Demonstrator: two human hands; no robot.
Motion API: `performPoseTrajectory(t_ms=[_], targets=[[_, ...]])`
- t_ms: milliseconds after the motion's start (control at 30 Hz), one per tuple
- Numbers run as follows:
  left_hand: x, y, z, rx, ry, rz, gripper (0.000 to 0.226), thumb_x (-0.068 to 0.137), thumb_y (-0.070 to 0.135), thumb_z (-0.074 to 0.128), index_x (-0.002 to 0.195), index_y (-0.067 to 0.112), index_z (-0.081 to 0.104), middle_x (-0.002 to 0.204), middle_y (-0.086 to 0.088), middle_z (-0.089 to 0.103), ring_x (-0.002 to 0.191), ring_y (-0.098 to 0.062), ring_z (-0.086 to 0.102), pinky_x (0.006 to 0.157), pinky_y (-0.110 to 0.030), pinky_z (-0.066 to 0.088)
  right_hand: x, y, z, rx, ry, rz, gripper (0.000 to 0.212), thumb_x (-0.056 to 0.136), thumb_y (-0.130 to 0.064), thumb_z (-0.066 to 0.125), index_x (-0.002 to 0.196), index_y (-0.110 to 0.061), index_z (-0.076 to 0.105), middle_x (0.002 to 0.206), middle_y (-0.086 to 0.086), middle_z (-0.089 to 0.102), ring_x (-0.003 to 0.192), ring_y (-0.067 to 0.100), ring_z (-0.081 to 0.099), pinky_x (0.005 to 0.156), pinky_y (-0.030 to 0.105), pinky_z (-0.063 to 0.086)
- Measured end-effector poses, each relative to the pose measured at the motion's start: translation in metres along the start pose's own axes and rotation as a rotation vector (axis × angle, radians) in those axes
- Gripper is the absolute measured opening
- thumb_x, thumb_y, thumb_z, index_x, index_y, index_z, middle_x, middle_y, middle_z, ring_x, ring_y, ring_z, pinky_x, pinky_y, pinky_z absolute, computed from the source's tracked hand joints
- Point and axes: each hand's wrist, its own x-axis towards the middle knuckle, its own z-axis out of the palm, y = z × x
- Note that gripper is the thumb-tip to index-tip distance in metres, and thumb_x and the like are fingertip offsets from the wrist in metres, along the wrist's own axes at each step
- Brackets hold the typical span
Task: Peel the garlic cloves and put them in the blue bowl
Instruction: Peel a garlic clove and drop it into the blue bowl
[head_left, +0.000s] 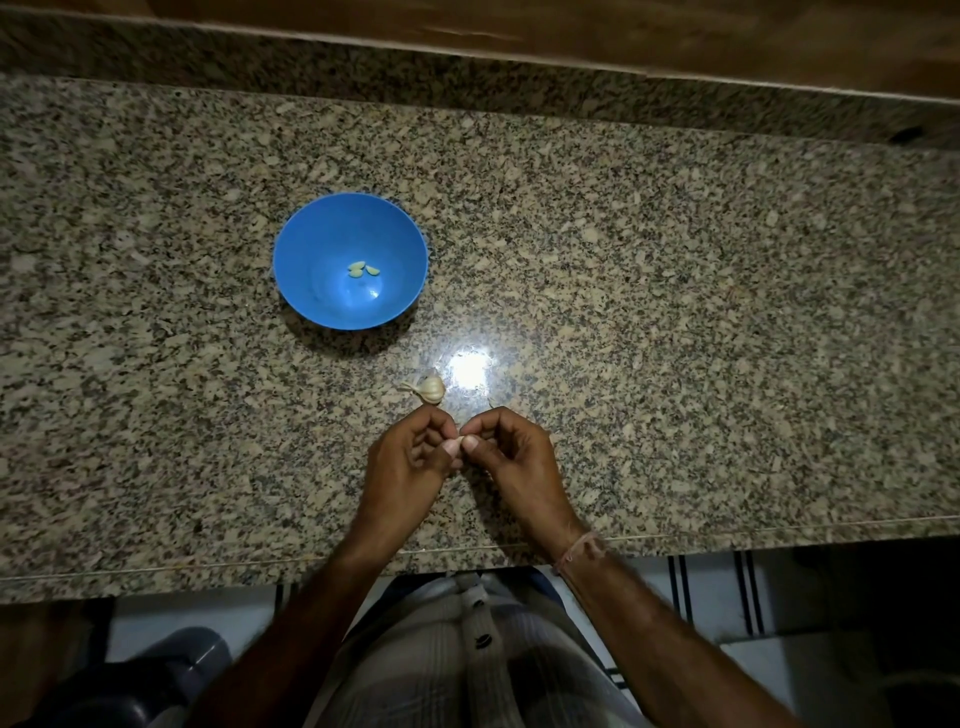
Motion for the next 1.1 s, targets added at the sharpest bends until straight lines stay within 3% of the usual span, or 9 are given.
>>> performPoseTrajectory(t_ms=[133, 267, 400, 600, 733, 933, 1033, 1100], targets=[[0.002, 0.001, 0.0, 0.046, 0.005, -0.006, 0.025, 0.097, -0.002, 0.063, 0.086, 0.021, 0.064, 0.079, -0.002, 0.069, 0.078, -0.018, 0.072, 0.07, -0.028, 0.061, 0.003, 0.003, 0.001, -0.019, -0.019, 0.008, 0.005, 0.095, 0.002, 0.067, 0.1, 0.0, 0.068, 0.095, 0.022, 0.071, 0.088, 0.029, 0.069, 0.084, 0.051, 0.06], [0.001, 0.001, 0.002, 0.03, 0.003, -0.025, 0.023, 0.098, -0.002, 0.059, 0.087, 0.018, 0.063, 0.078, -0.004, 0.069, 0.074, -0.019, 0.07, 0.067, -0.027, 0.058, 0.002, 0.003, 0.004, 0.049, -0.033, 0.056, 0.003, 0.099, 0.004, 0.062, 0.101, 0.003, 0.063, 0.09, 0.018, 0.068, 0.084, 0.027, 0.066, 0.078, 0.038, 0.06], [0.002, -0.001, 0.003, 0.021, 0.027, -0.037, 0.02, 0.099, 0.0, 0.057, 0.09, 0.017, 0.061, 0.079, -0.006, 0.069, 0.072, -0.021, 0.07, 0.067, -0.032, 0.059, 0.001, 0.006, 0.006, 0.173, -0.037, 0.111, 0.005, 0.099, -0.003, 0.063, 0.103, -0.002, 0.067, 0.094, 0.019, 0.069, 0.089, 0.031, 0.066, 0.087, 0.053, 0.058], [0.001, -0.001, 0.007, 0.034, 0.071, -0.032, 0.022, 0.099, -0.002, 0.058, 0.089, 0.016, 0.06, 0.078, -0.006, 0.071, 0.07, -0.019, 0.072, 0.065, -0.033, 0.06, 0.001, 0.002, 0.01, 0.331, 0.001, 0.177, 0.008, 0.098, 0.007, 0.062, 0.104, 0.013, 0.064, 0.092, 0.025, 0.069, 0.086, 0.031, 0.068, 0.081, 0.039, 0.061], [0.0, -0.004, 0.009, -0.029, 0.124, -0.071, 0.019, 0.102, 0.001, 0.056, 0.092, 0.015, 0.062, 0.076, -0.008, 0.074, 0.069, -0.02, 0.074, 0.063, -0.029, 0.058, 0.004, 0.008, 0.008, 0.384, 0.039, 0.203, 0.007, 0.1, 0.004, 0.061, 0.104, 0.004, 0.067, 0.096, 0.027, 0.068, 0.092, 0.038, 0.066, 0.086, 0.048, 0.058], [0.003, -0.012, 0.007, 0.132, 0.18, -0.04, 0.016, 0.098, 0.01, 0.067, 0.099, 0.024, 0.073, 0.089, 0.008, 0.076, 0.076, -0.006, 0.073, 0.071, -0.041, 0.064, 0.002, 0.005, 0.0, 0.418, 0.033, 0.247, 0.006, 0.103, 0.001, 0.058, 0.105, -0.001, 0.064, 0.1, 0.021, 0.075, 0.087, 0.027, 0.072, 0.075, 0.033, 0.06], [0.001, -0.009, 0.007, 0.294, 0.205, 0.058, 0.013, 0.098, 0.017, 0.066, 0.096, 0.028, 0.073, 0.091, 0.011, 0.073, 0.079, -0.006, 0.07, 0.068, -0.04, 0.059, 0.004, 0.006, -0.002, 0.426, 0.033, 0.252, 0.008, 0.103, 0.0, 0.059, 0.109, 0.002, 0.064, 0.102, 0.022, 0.075, 0.086, 0.025, 0.071, 0.078, 0.033, 0.061], [0.002, -0.007, 0.007, 0.383, 0.21, 0.108, 0.024, 0.1, 0.01, 0.059, 0.106, 0.028, 0.073, 0.099, 0.012, 0.073, 0.09, -0.01, 0.068, 0.073, -0.04, 0.057, 0.006, 0.006, -0.002, 0.428, 0.04, 0.262, 0.011, 0.103, -0.001, 0.06, 0.112, 0.002, 0.066, 0.101, 0.023, 0.073, 0.087, 0.026, 0.07, 0.083, 0.036, 0.061]])
